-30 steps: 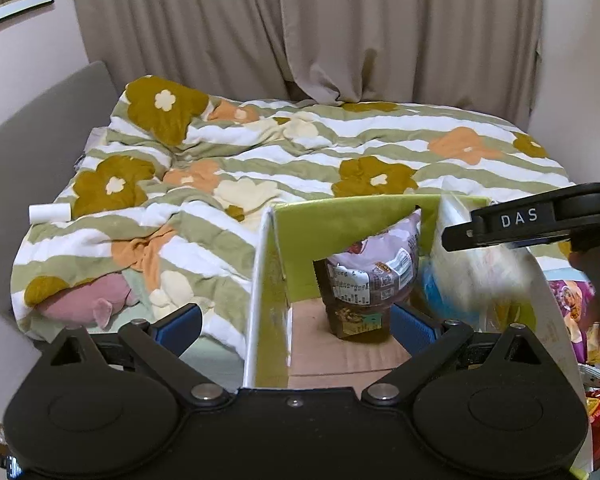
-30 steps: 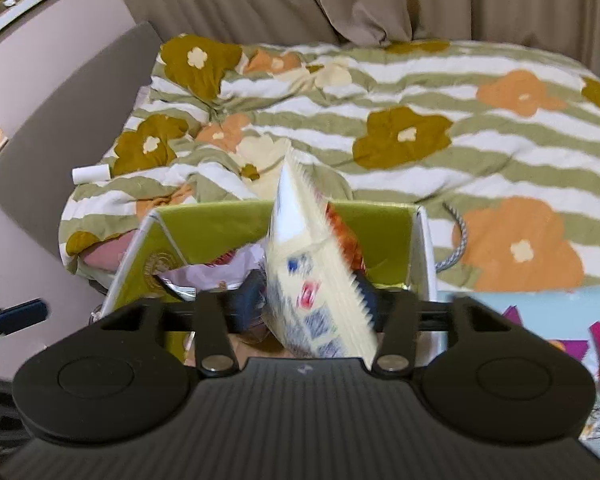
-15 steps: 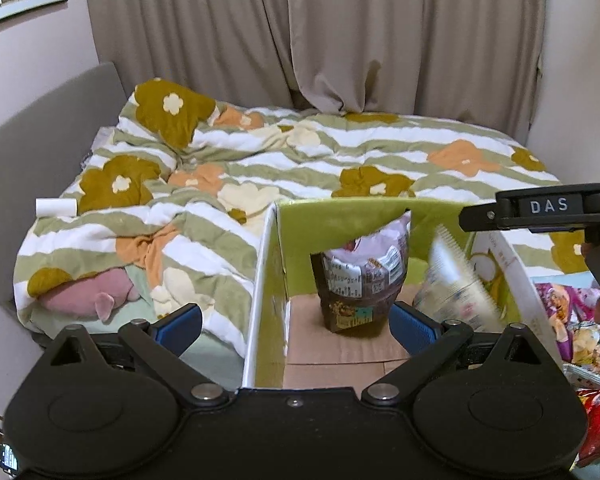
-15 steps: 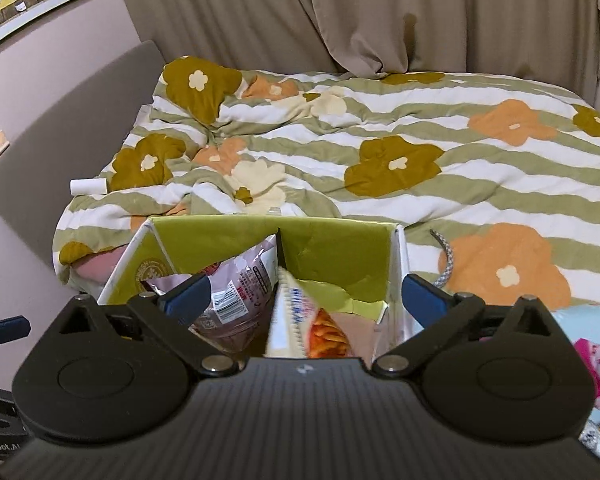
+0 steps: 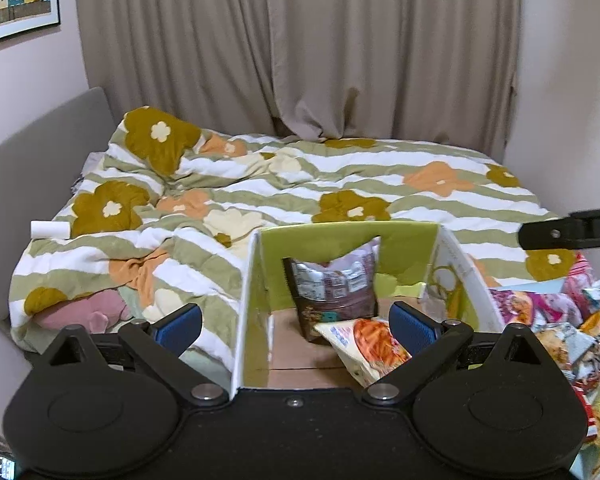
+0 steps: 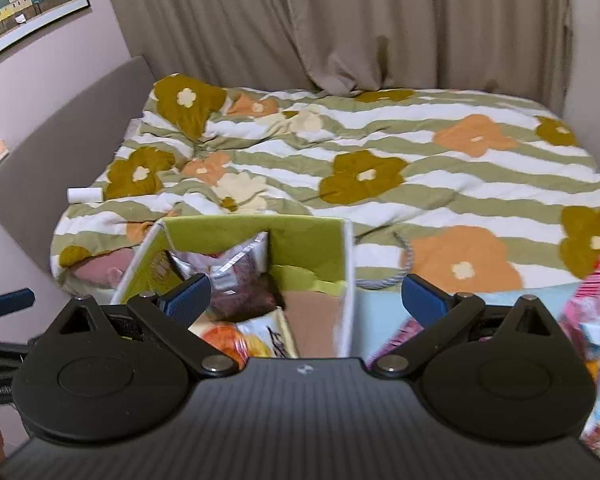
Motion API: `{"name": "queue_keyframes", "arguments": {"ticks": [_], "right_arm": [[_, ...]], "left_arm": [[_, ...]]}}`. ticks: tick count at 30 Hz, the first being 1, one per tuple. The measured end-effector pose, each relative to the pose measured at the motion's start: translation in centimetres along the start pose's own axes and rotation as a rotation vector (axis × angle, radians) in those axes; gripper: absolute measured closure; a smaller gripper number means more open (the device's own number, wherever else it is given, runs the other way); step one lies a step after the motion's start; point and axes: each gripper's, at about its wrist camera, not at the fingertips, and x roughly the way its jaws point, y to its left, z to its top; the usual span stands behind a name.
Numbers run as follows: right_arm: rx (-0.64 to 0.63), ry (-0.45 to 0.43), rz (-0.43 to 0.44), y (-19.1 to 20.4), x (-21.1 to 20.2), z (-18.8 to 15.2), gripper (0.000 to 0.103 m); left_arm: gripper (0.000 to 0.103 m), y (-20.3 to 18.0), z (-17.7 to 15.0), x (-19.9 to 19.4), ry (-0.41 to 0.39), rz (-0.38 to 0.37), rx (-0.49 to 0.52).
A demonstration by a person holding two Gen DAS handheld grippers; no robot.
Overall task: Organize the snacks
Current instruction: 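Open both tools to release the bags into the box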
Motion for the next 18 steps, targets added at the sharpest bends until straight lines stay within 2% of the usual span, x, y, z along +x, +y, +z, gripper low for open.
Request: {"name": "queue_keyframes", "arguments": {"ticks": [8,18], "right_arm": [[0.061,-0.067,-0.041,-4.5,-7.0,-2.2,0.0],[0.116,-0.104,-0.102,-13.8,-13.7,-6.4,0.0]], "left_arm": [[0.002,-3.8,-0.6,-3.4,-0.071,-0.072,0.019],[0.002,-14.3,-2.8,-6.6,-0.083,-0.134,0.071]]}}
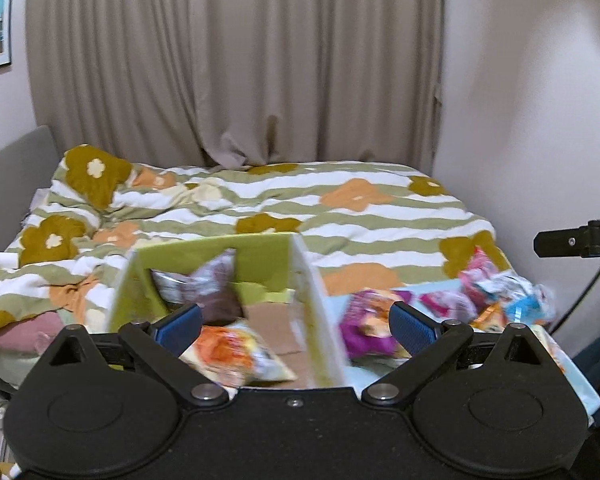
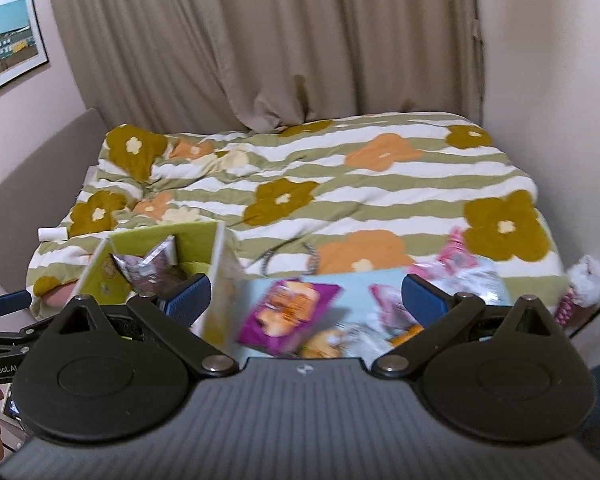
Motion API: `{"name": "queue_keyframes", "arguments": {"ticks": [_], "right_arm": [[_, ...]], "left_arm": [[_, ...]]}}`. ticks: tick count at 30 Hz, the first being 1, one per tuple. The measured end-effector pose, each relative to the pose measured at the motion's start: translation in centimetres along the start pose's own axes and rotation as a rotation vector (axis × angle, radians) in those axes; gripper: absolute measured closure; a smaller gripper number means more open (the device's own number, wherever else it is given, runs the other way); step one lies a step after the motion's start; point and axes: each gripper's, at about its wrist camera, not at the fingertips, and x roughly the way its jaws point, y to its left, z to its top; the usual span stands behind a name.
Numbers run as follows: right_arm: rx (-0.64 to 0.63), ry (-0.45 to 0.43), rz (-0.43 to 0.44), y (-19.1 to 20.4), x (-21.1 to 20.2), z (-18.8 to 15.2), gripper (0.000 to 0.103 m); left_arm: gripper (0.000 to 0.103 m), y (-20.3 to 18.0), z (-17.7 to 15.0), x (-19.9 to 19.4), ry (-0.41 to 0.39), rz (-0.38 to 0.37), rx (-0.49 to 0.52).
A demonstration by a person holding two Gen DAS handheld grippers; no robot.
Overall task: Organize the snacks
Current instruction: 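Open both tools to release the bags into the box, then grasp the red chip bag with the left tool while the right tool grasps the corn-snack bag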
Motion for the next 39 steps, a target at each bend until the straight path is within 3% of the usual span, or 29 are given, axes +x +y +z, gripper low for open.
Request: {"name": "queue_keyframes", "arguments": {"ticks": [10,17,24,32,35,39], "right_arm": [[0.058,0.12,0.035,-10.1,-1.4,-5.2,0.0],[0.056,0.228,0.11,-13.4,1.1,-9.0,0.0],[0.034,0.313,0.204,-14.4,4.2,-12.5,0.0],[-0.043,0.386,0.289,-12.9,7.6,-14.5,0.0],[-0.065,0.409,0.298,-12.4,8.5,-15.2,0.0],[-0.073,0.435,0.308,-12.1,9.3,-15.8,0.0]], "left_arm": [[0.002,-10.1,-3.5,2.7,0.117,-0.042,-0.006],[0.004,-14.3,-6.3,6.9,0.199,-0.037,0.005],[0.01,-16.3,-8.3,11.2,0.265,-0.028,0.025],[0.015,-17.0,-10.0,14.7,0.344,0.0,0.076],[0.027,-16.9,-10.9,15.7,0.389,-0.01,0.076],[0.035,-16.8,-11.7,16.1,0.416,-0.007,0.088]]}}
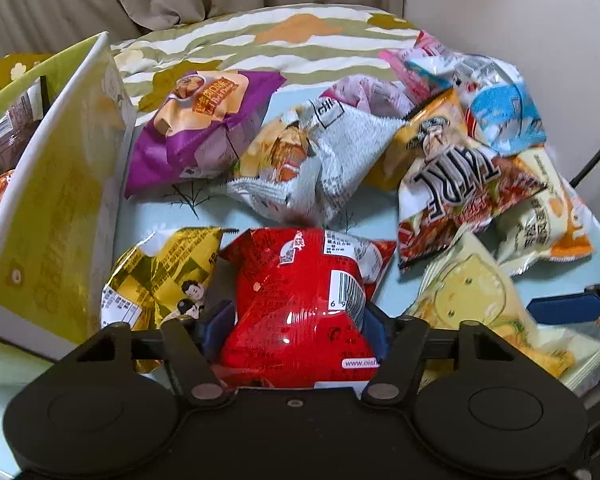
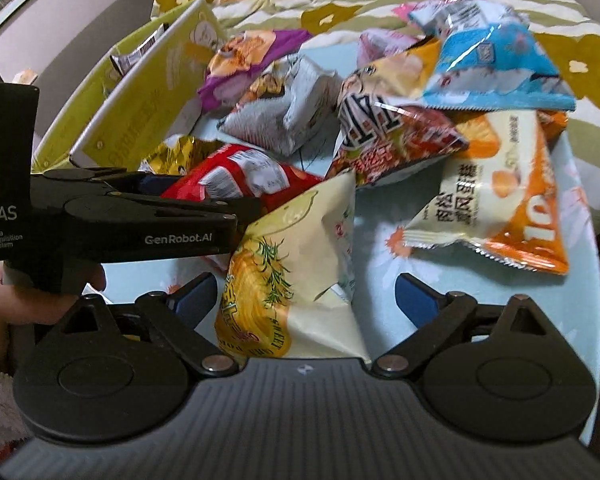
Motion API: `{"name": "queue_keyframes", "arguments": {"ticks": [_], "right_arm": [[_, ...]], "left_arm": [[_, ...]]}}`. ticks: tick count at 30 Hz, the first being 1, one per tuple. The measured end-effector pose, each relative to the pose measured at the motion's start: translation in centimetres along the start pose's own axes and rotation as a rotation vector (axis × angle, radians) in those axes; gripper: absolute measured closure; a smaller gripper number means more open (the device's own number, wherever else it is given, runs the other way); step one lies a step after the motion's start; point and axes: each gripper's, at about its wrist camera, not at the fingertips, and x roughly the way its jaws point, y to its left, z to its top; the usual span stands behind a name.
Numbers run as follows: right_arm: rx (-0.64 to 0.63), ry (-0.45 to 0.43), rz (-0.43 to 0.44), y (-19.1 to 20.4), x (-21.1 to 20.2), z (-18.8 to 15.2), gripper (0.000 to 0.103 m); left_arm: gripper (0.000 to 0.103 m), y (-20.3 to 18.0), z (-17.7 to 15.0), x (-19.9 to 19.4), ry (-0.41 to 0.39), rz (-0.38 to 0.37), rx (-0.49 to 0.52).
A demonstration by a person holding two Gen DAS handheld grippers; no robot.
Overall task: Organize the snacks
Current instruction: 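Grasp the red chip bag with the left tool while the right tool grasps the corn-snack bag, then carry both bags over the yellow box and lower them inside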
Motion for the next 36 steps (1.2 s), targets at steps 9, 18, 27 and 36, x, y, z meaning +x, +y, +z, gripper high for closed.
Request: {"name": "queue_keyframes", "arguments": {"ticks": [9,18,27,36], "right_arm": [[-0.029,0.027,0.011,0.1,1.2,0.1,0.007],[-0.038,0.034,0.021,0.2,1.9,0.1,0.01],[-0.043,0.013,0.039,0.2,1.7,0.3,0.025],[-0.02,-0.048,-0.012,-0.6,-1.6,0.0,0.032]], "left_arm": [[0.04,0.6,-1.1,-0.8,0.0,0.018,0.009],[0.04,1.1,-2.8,-1.8,-0.002,0.021,0.013],[0.04,0.4,-3.1,-2.3,-0.015,0.03,0.031],[0.042,-1.3,-2.7,-4.3,-0.069,0.004,0.059]]}}
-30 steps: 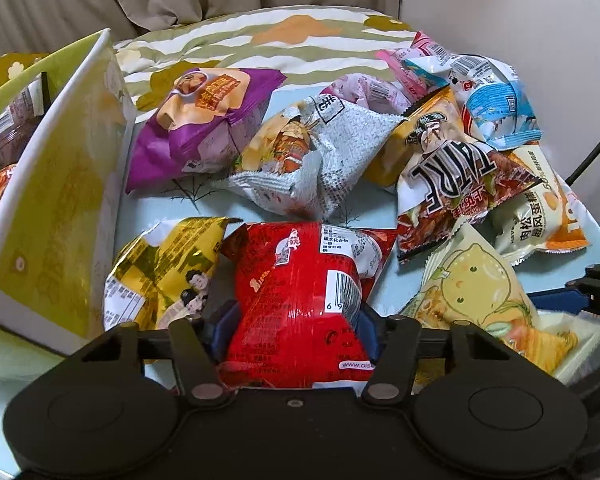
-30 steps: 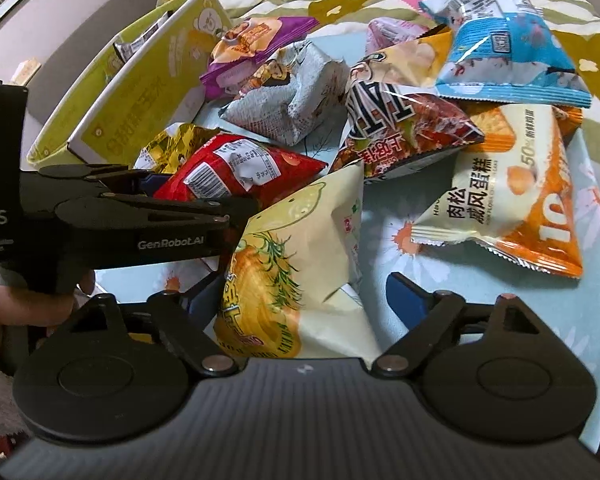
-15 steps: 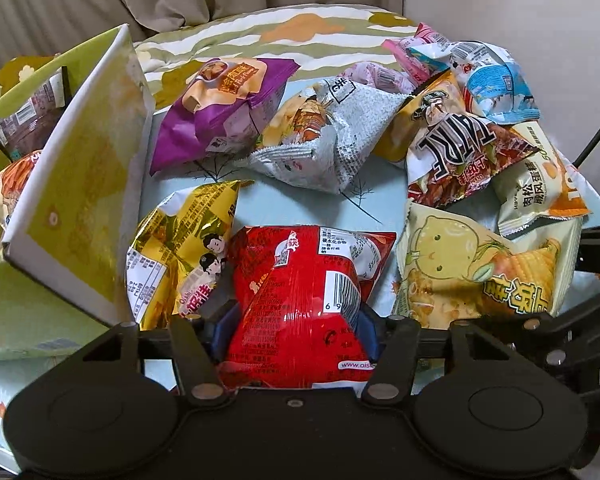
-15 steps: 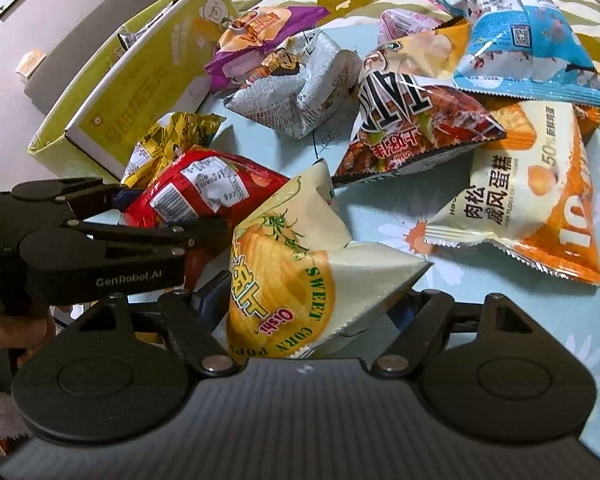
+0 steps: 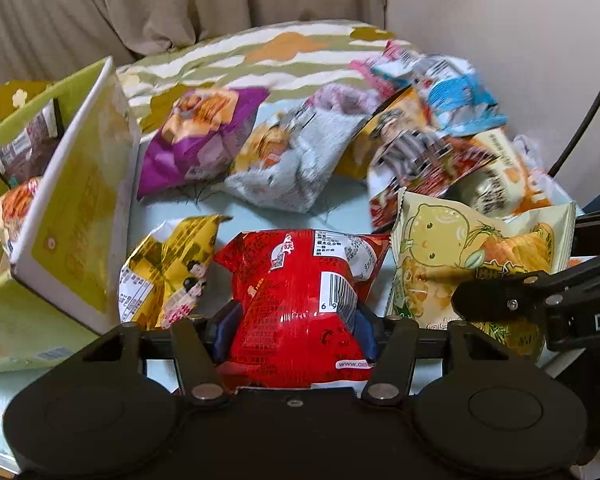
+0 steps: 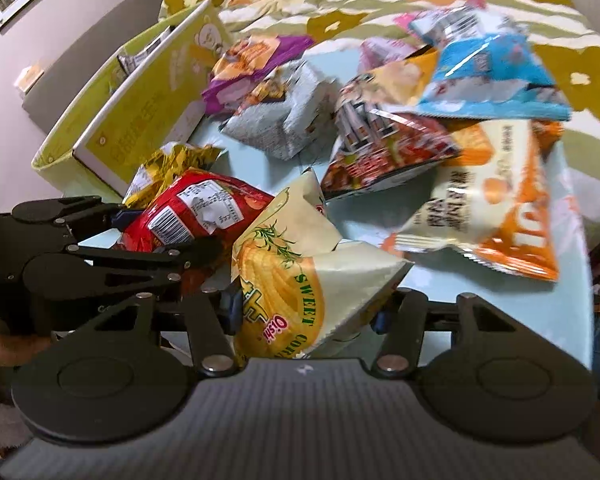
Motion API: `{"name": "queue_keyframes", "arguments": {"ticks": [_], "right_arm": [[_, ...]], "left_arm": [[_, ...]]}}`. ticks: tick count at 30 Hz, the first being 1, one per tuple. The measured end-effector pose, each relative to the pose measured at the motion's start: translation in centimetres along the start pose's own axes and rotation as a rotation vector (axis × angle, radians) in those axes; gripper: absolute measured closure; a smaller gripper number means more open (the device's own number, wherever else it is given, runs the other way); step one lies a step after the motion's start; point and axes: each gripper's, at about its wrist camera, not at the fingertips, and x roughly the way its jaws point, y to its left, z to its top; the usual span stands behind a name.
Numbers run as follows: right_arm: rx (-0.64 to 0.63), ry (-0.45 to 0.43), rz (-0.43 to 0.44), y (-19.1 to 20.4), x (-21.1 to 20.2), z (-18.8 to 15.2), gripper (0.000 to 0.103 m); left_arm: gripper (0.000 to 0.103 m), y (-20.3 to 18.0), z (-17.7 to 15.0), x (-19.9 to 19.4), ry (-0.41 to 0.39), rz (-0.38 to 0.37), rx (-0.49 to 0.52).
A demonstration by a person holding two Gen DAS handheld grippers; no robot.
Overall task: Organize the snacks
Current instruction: 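Carry both bags over the yellow box and lower them inside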
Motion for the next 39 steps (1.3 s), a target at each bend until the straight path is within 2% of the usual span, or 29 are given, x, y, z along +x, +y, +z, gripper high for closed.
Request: {"name": "queue_keyframes", "arguments": {"ticks": [7,12,21,25,31,36,39], "right_arm": [[-0.002,-0.061,-0.014,0.1,-3.3,0.4,0.033],[-0.022,-0.104,-0.02,1.5,-5.4,1.7,0.033],[-0.094,-0.203,0.009,7.8,-7.5,6.2,0.033],[-0.117,-0.236,0.053,11.6,-6.8,8.8,0.033],[-0.131,-0.247,0.103,17.0,-3.6,12.6,0.033],[-0.134,-0.223,0.106,21.4,0.2,14.8,0.033],[-0.151,-0.215,0.069,23.7,2.1,15.4,0.033]], "left_arm": [[0.042,0.0,1.1,-3.6,-0.081,-0.003,-0.012],[0.042,1.4,1.9,-6.9,-0.152,0.017,-0.041],[0.042,8.0,3.2,-12.8,-0.277,0.097,-0.119],[0.042,12.2,3.5,-14.2,-0.3,0.156,-0.153],[0.042,19.1,3.5,-14.0,-0.282,0.227,-0.208],[0.042,23.8,3.2,-12.2,-0.249,0.241,-0.236],[0.041,26.0,3.0,-10.2,-0.218,0.227,-0.242]]}}
